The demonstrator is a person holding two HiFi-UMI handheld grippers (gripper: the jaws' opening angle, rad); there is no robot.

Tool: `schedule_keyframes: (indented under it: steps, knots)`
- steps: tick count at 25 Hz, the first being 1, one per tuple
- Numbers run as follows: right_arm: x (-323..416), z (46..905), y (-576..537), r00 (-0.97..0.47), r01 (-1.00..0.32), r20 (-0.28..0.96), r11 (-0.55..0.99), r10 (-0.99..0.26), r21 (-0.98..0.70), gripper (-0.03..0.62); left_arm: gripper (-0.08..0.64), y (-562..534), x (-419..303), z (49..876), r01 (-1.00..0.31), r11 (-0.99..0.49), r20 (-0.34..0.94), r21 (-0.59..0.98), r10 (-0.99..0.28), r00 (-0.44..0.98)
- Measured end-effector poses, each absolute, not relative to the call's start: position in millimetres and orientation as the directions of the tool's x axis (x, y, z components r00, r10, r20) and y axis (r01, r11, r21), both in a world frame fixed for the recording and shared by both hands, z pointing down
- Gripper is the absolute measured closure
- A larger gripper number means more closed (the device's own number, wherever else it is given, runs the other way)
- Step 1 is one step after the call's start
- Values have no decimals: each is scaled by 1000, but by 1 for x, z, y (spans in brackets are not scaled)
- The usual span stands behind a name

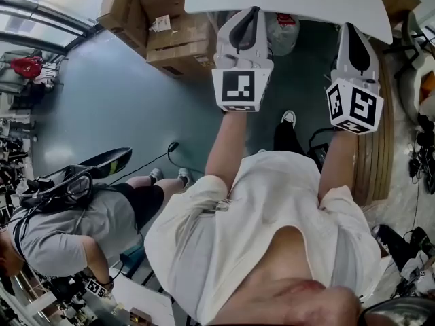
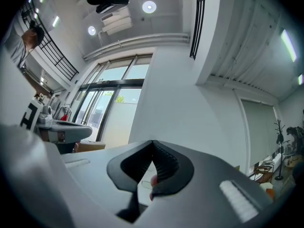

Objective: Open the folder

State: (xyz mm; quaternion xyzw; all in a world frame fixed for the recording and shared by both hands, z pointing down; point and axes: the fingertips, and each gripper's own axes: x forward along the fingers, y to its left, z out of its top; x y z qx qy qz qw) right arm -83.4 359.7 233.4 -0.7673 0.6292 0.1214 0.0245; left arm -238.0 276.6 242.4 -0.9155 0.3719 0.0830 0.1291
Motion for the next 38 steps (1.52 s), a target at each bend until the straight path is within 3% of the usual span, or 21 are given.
schedule_keyframes:
  steps: [27, 38]
  knots:
    - [134, 231, 187, 178, -982, -210, -188, -961, 29, 591, 561, 101, -41, 231, -738, -655, -255, -160, -695, 672]
    - [168, 248, 160, 152, -988, -203, -154, -967, -7, 591, 561, 79, -8, 240, -743, -645, -236, -179, -705, 669]
